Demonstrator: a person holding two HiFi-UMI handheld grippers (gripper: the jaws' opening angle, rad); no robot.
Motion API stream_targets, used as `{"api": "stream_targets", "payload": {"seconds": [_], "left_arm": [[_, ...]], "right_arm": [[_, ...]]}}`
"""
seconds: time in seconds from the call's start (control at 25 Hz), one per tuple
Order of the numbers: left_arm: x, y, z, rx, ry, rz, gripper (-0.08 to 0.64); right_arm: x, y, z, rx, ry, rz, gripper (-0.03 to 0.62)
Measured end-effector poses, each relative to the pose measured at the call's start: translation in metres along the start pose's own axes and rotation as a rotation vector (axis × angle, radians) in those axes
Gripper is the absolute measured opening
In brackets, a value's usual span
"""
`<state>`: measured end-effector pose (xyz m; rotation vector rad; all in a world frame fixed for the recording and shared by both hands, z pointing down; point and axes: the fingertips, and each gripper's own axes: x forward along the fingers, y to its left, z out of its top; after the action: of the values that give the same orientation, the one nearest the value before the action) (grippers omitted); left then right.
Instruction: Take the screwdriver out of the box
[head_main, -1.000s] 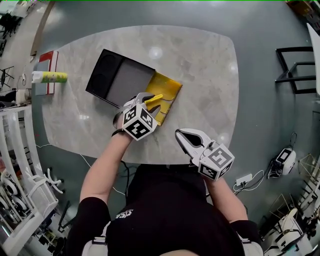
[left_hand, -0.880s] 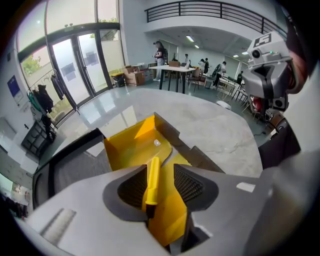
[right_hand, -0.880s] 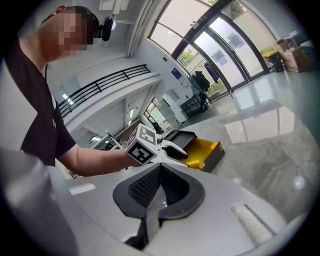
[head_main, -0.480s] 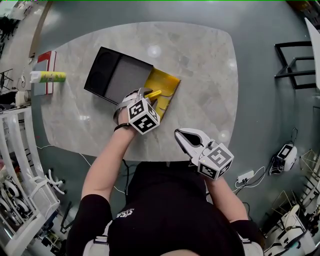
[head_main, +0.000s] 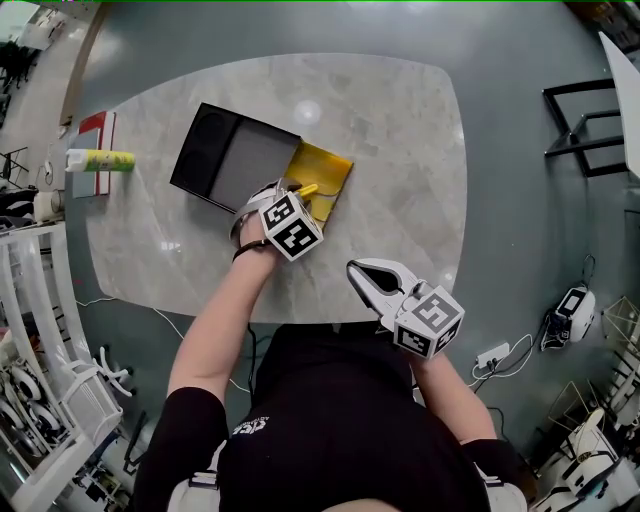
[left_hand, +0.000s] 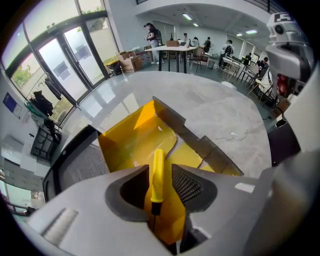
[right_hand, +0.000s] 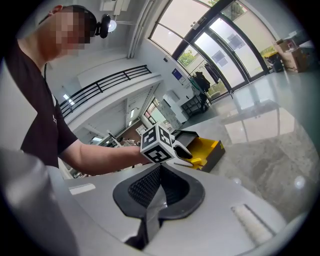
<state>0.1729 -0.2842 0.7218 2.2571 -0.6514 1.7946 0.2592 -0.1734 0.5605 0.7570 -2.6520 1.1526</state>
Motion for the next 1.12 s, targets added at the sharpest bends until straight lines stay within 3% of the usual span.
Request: {"api": "stream_targets", "payload": {"seconds": [0.32,0.64,0.72,0.92,1.12], "left_arm": [[0.007,-0.002,-0.007,0.063,0.099,-0.003,0.119],[0.004,-0.013,0.003,0.066,0.074,-0.061,0.075],[0.005,-0.017,0.004,0.094,0.077,-0.066,0.075],[0.012,-0.017,-0.013,0.256,0.171,-0.011,0.092],[0.012,-0.018,-0.014,0.265,0.180,-0.010,0.098]], "right_arm": [[-0.004,-0.008,0.003,0.014,-0.025,-0.006,0.014],[-0.008,-0.012,0.007,0.013,-0.026,-0.006,0.014],[-0.008,-0.015,0.006,0.017,-0.027,-0.009,0.014],[-0.008,-0.016,0.006,0.019,-0.027,-0.007,0.014],[-0.008,-0.016,0.005,0.020,-0.022,-0.007,0.014]]}}
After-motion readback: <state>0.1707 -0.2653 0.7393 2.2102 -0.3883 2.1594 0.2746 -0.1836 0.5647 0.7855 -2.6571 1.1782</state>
